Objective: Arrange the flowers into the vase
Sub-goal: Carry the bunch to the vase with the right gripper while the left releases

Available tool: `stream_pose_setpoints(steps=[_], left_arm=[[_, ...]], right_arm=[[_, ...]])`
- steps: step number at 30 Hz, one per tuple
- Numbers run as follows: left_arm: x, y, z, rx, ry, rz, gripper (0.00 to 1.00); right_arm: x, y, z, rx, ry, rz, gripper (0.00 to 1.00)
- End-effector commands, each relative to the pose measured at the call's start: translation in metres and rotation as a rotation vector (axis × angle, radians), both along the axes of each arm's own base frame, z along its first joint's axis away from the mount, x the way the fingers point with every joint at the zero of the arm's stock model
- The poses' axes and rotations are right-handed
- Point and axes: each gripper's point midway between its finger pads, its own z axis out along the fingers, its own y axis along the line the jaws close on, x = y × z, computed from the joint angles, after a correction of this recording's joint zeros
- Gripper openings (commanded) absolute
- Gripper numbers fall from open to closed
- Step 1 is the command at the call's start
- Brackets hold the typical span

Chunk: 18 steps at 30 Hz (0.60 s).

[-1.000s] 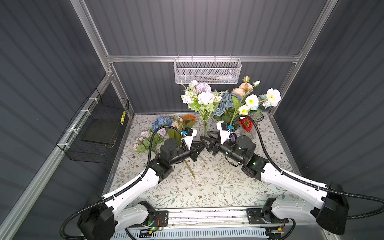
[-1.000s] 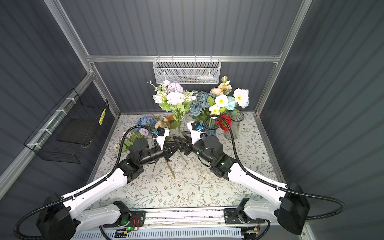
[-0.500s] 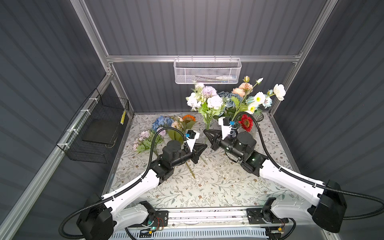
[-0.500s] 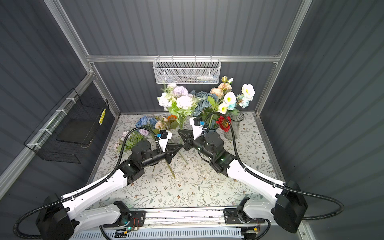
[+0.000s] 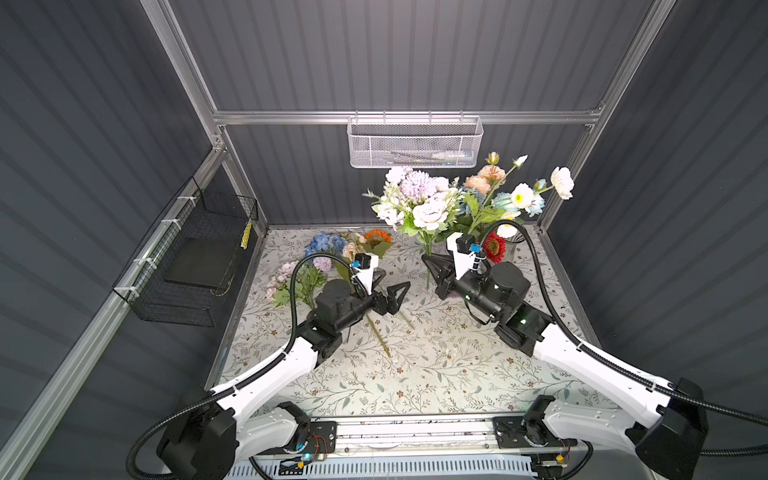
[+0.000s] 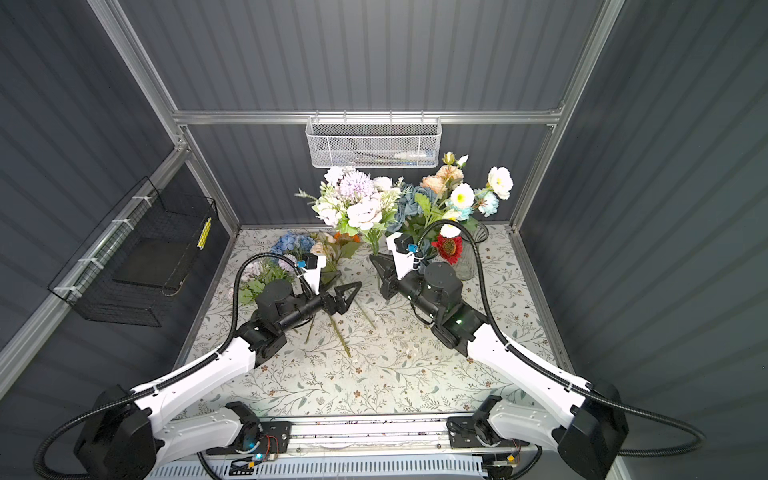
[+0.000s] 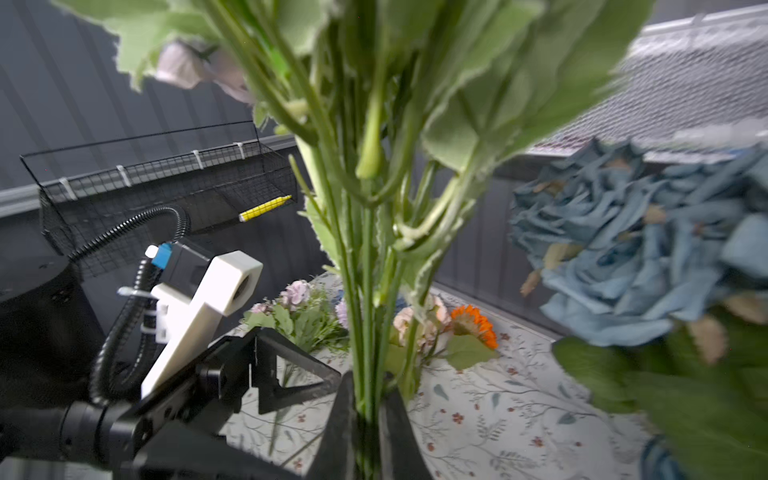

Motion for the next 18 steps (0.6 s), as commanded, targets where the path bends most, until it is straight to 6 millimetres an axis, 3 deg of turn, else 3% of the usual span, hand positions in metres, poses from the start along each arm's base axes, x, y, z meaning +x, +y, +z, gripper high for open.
stream_pose_setpoints(steps=[1, 4, 9, 12, 18], left_arm=[[0.007, -0.012, 0.002, -0.098, 0.018, -0.055, 0.94], [0.018, -0.027, 0.002, -0.116, 0.019, -0.094, 0.95], [0.031, -0.057, 0.009, -0.150, -0.005, -0.205, 0.95], [0.045, -0.066, 0.010, -0.164, -0.022, -0.204, 0.95], [0.073, -0.080, 0.009, -0.144, -0.045, -0.183, 0.96]], right_arm=[[0.006, -0.028, 0.008, -0.095, -0.123, -0.094, 0.00], [0.015, -0.045, 0.014, -0.115, -0.188, -0.138, 0.00], [0.025, -0.054, 0.023, -0.134, -0.297, -0.144, 0.00], [0.031, -0.051, 0.026, -0.141, -0.353, -0.127, 0.00], [0.067, -0.040, 0.006, -0.209, -0.397, -0.161, 0.00]])
